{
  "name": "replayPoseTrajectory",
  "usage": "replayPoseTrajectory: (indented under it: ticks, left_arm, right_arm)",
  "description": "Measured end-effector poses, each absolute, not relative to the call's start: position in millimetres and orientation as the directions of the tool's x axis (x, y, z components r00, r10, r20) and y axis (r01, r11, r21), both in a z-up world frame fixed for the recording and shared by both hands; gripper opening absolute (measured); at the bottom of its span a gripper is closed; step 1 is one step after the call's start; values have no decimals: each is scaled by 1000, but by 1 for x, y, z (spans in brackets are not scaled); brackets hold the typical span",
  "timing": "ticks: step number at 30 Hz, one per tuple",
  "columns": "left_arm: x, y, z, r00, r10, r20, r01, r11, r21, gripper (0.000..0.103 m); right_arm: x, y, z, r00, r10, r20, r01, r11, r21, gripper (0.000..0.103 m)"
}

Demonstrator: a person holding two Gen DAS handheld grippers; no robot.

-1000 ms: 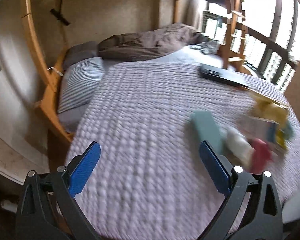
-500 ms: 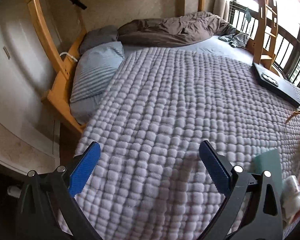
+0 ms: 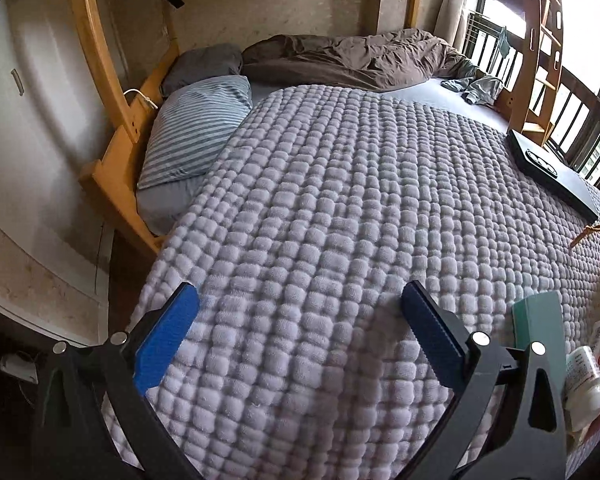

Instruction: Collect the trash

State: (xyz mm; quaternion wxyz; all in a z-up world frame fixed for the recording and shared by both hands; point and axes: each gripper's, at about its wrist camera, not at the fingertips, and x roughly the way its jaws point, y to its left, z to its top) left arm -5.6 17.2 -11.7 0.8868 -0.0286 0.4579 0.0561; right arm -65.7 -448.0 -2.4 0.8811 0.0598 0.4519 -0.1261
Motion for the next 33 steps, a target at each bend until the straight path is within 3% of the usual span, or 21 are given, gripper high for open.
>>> replayPoseTrajectory:
  ticks: [33]
  left_arm:
    - [-10,17,-10,574,73,-816,-125,992,1,102]
  right_arm:
    - [-70,-449,-3,561,-166,-811,273,962,-8,99]
